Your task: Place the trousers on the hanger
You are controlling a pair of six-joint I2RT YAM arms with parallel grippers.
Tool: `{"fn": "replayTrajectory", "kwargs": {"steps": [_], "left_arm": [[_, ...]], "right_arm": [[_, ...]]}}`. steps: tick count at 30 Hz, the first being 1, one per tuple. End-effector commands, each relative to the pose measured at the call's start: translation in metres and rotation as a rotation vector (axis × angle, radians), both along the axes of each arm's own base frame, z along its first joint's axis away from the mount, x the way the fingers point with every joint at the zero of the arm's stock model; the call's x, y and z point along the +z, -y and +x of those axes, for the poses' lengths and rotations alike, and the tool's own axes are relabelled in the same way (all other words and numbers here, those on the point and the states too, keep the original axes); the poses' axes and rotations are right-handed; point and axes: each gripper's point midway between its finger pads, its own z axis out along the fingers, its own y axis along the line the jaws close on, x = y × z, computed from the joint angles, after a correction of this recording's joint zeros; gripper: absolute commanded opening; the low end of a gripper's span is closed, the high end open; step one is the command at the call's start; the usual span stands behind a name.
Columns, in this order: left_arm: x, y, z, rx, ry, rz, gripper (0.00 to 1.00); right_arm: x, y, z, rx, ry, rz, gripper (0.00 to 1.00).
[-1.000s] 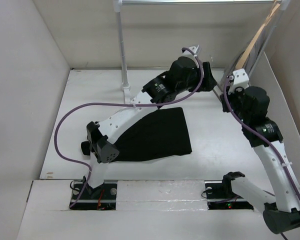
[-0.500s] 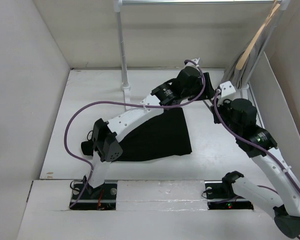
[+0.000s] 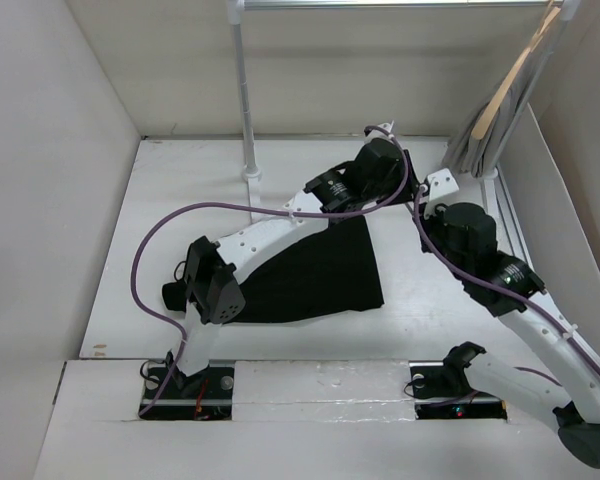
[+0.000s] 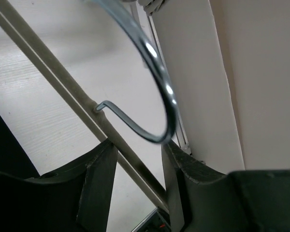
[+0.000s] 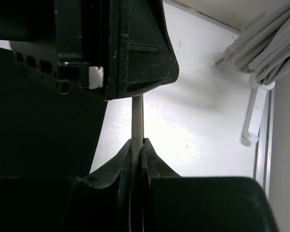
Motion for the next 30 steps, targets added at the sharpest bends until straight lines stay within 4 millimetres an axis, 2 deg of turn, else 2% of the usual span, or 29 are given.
{"fn": "replayTrajectory", "kwargs": {"steps": [1, 7, 8, 15, 17, 21, 26, 28, 30], "left_arm": [[0.008, -0.007, -0.009, -0.032, 0.014, 0.005, 0.38], [-0.012, -0.005, -0.013, -0.044, -0.030, 0.031, 0.36], [-0.012, -0.002, -0.019, -0.074, -0.046, 0.023, 0.36], [-0.026, 0.002, -0.020, -0.077, -0.080, 0.020, 0.19], [-0.027, 0.004, -0.020, -0.082, -0.082, 0.019, 0.17], [-0.027, 0.004, -0.020, -0.074, -0.088, 0.005, 0.00], [-0.028, 0.005, -0.020, -0.068, -0.091, -0.018, 0.00], [-0.032, 0.000, -0.019, -0.060, -0.106, -0.018, 0.00], [-0.025, 0.001, -0.022, -0.068, -0.107, -0.062, 0.00]], "right_arm": [[-0.006, 0.011, -0.004, -0.047, 0.004, -0.029, 0.00], [-0.015, 0.007, -0.004, -0.040, -0.015, -0.052, 0.00], [-0.019, 0.005, -0.005, -0.036, -0.020, -0.055, 0.00], [-0.021, -0.002, -0.002, -0.017, -0.017, -0.044, 0.00], [-0.021, -0.004, -0.003, -0.010, -0.014, -0.041, 0.00], [-0.021, -0.009, -0.004, 0.010, -0.009, -0.034, 0.00], [-0.022, -0.019, -0.010, 0.056, -0.002, -0.017, 0.00], [-0.024, -0.025, -0.013, 0.085, -0.004, -0.012, 0.00], [-0.032, -0.028, -0.016, 0.109, -0.023, -0.023, 0.02]]}}
